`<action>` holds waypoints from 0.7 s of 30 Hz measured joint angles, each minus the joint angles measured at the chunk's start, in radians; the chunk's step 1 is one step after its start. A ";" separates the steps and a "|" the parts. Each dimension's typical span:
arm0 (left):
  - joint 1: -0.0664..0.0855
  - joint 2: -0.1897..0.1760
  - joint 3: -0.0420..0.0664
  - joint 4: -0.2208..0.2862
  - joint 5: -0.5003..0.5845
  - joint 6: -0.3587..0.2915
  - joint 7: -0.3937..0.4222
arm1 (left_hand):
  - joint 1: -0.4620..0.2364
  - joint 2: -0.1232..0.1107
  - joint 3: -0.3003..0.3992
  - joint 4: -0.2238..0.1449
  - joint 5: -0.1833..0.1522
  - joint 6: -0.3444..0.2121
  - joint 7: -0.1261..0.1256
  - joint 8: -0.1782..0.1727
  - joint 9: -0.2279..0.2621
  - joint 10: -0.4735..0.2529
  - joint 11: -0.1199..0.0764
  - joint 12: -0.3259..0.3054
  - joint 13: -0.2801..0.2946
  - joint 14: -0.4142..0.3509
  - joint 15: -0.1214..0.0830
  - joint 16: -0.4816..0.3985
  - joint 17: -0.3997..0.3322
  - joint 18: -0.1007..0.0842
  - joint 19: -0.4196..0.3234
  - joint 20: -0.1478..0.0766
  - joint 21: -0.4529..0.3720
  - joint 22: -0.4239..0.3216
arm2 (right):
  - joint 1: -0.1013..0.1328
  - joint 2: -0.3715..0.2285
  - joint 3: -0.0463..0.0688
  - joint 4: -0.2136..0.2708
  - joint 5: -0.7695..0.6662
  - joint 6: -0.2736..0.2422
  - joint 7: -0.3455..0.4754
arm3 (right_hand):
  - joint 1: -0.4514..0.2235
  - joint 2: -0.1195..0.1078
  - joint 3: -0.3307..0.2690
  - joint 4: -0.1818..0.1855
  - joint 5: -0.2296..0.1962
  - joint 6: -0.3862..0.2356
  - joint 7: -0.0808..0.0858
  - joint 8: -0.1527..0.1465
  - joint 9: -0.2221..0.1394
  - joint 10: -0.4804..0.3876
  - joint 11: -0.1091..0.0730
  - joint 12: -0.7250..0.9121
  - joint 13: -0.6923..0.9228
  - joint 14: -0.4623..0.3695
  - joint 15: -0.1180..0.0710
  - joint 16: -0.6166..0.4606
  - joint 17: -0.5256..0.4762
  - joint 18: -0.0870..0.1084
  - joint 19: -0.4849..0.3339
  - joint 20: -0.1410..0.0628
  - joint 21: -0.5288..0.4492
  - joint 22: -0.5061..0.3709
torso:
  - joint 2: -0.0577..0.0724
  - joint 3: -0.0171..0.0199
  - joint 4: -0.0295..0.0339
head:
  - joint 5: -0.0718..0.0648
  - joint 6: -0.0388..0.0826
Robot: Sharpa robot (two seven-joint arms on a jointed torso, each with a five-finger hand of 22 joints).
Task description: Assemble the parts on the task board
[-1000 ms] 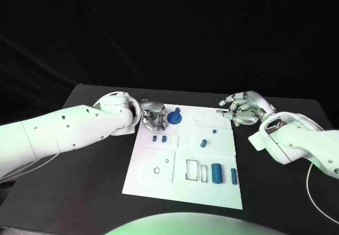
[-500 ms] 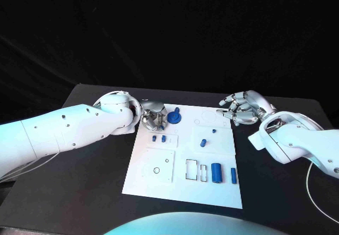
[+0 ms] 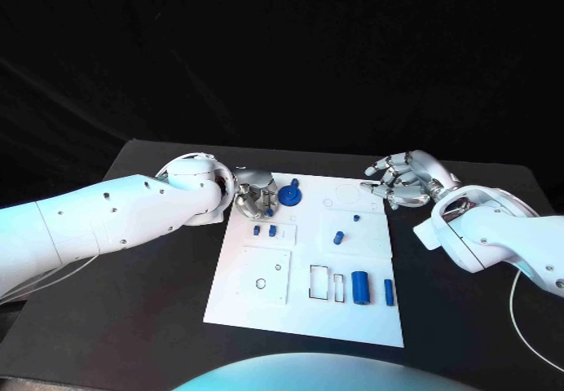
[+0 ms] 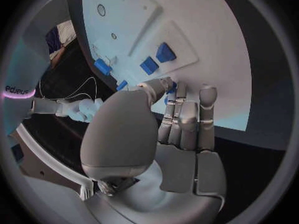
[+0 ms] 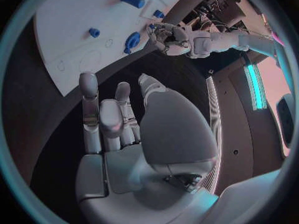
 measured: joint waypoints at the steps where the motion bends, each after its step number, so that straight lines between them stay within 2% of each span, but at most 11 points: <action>1: 0.000 0.000 0.000 0.000 0.000 0.000 0.000 | 0.000 0.000 0.000 0.000 0.000 -0.002 0.002 0.000 0.000 0.000 0.000 0.000 0.000 0.000 0.000 0.000 0.000 0.000 0.000 0.000 0.000 0.000 | 0.000 0.000 0.000 0.000 0.000 0.000 0.000 | 0.000 0.000 0.000 0.000 0.000 0.000 0.000 0.000 0.000 0.000 0.000 0.000 0.000 -0.001 -0.001 0.000 0.000 0.006 0.000 0.000 0.000 -0.001 | 0.000 0.0000 -0.0001 | 0.000 0.000; 15: 0.000 0.000 0.000 0.000 -0.001 -0.004 -0.005 | -0.008 0.000 0.000 0.000 0.000 -0.004 0.004 -0.004 0.000 -0.015 0.008 -0.012 -0.002 -0.004 0.004 0.000 -0.003 0.000 0.000 0.000 0.000 -0.001 | 0.000 0.000 0.000 -0.003 0.000 -0.001 0.000 | 0.000 0.000 0.000 0.000 0.000 0.000 0.000 0.000 0.000 0.000 0.000 0.000 0.000 -0.001 -0.001 0.000 0.000 0.006 0.000 0.000 0.000 0.000 | 0.000 -0.0005 -0.0002 | 0.001 0.001; 18: 0.000 -0.001 0.000 0.001 -0.001 -0.004 -0.006 | -0.013 -0.005 0.000 0.000 0.000 -0.005 0.005 -0.014 0.000 -0.027 0.013 -0.021 -0.004 -0.005 0.004 0.000 -0.006 0.000 -0.004 0.004 0.000 -0.003 | 0.000 0.000 0.000 -0.004 0.000 -0.001 0.000 | 0.000 0.000 0.000 0.000 0.000 -0.003 0.003 0.000 0.000 0.000 0.000 -0.004 -0.002 -0.001 -0.001 0.000 0.000 0.006 0.000 0.000 -0.007 -0.002 | 0.000 -0.0006 -0.0002 | 0.001 0.001; 21: 0.000 -0.002 0.000 0.001 -0.001 -0.005 -0.007 | -0.018 -0.010 0.002 -0.002 0.000 -0.016 0.016 -0.031 -0.004 -0.041 0.020 -0.029 -0.005 -0.010 0.010 0.000 -0.011 0.000 -0.007 0.007 -0.004 -0.007 | 0.000 0.000 0.000 -0.004 0.000 -0.001 0.000 | 0.000 0.000 0.000 0.000 0.000 -0.003 0.003 0.000 0.000 0.000 0.000 -0.004 -0.003 -0.001 -0.001 -0.004 -0.004 0.006 0.000 0.000 -0.012 -0.005 | 0.000 -0.0007 -0.0002 | 0.001 0.001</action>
